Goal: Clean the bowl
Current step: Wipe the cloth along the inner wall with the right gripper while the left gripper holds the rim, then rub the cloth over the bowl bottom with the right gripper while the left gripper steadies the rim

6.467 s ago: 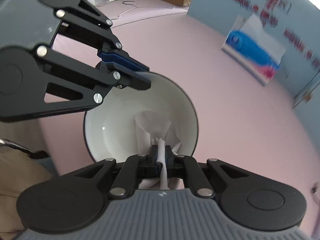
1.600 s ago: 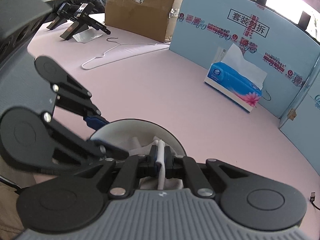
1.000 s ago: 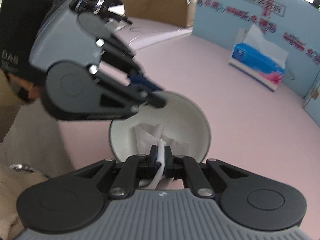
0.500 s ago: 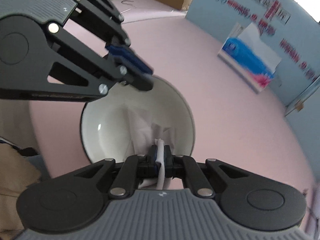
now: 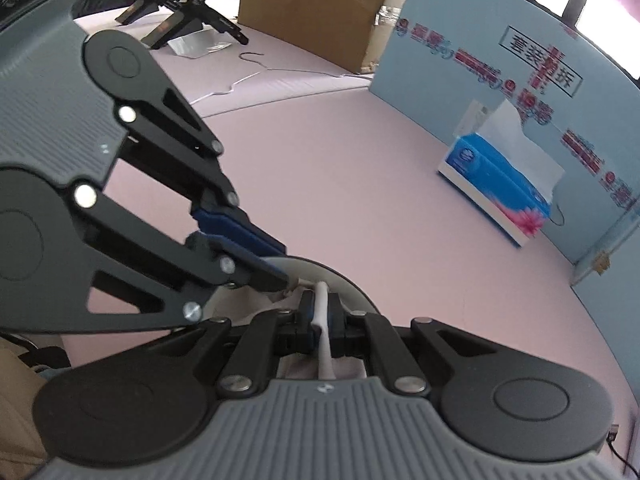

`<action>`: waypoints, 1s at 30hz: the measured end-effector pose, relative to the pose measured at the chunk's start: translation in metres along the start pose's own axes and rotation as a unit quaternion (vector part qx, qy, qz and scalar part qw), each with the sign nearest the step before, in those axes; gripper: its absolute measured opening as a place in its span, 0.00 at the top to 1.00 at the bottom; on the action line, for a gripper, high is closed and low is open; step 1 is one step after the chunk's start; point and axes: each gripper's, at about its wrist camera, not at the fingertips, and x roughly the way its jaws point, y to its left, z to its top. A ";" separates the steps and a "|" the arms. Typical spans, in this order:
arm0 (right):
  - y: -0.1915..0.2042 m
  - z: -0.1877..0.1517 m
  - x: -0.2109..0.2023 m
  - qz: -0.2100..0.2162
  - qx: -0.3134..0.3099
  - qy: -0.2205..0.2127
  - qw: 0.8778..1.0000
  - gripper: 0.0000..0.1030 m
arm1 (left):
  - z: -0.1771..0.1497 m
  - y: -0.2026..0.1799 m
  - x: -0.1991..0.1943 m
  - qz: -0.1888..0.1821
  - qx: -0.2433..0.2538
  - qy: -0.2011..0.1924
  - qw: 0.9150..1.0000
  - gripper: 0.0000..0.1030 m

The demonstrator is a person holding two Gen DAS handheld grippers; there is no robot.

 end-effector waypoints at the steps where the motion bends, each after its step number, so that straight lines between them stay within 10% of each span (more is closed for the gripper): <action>1: 0.000 0.000 0.001 0.002 0.003 -0.001 1.000 0.96 | -0.001 0.001 0.000 -0.002 -0.002 -0.002 1.000 0.91; 14: -0.016 -0.009 -0.011 0.004 0.061 -0.004 0.998 0.96 | -0.018 0.022 -0.019 -0.034 -0.077 -0.044 0.995 0.83; 18: -0.012 -0.009 -0.013 -0.003 0.054 -0.004 0.999 0.96 | -0.020 0.013 -0.022 -0.041 -0.083 -0.039 0.995 0.63; 30: -0.011 -0.025 -0.021 -0.002 0.049 -0.006 0.999 0.96 | -0.012 0.002 -0.004 0.000 -0.068 0.010 0.998 0.76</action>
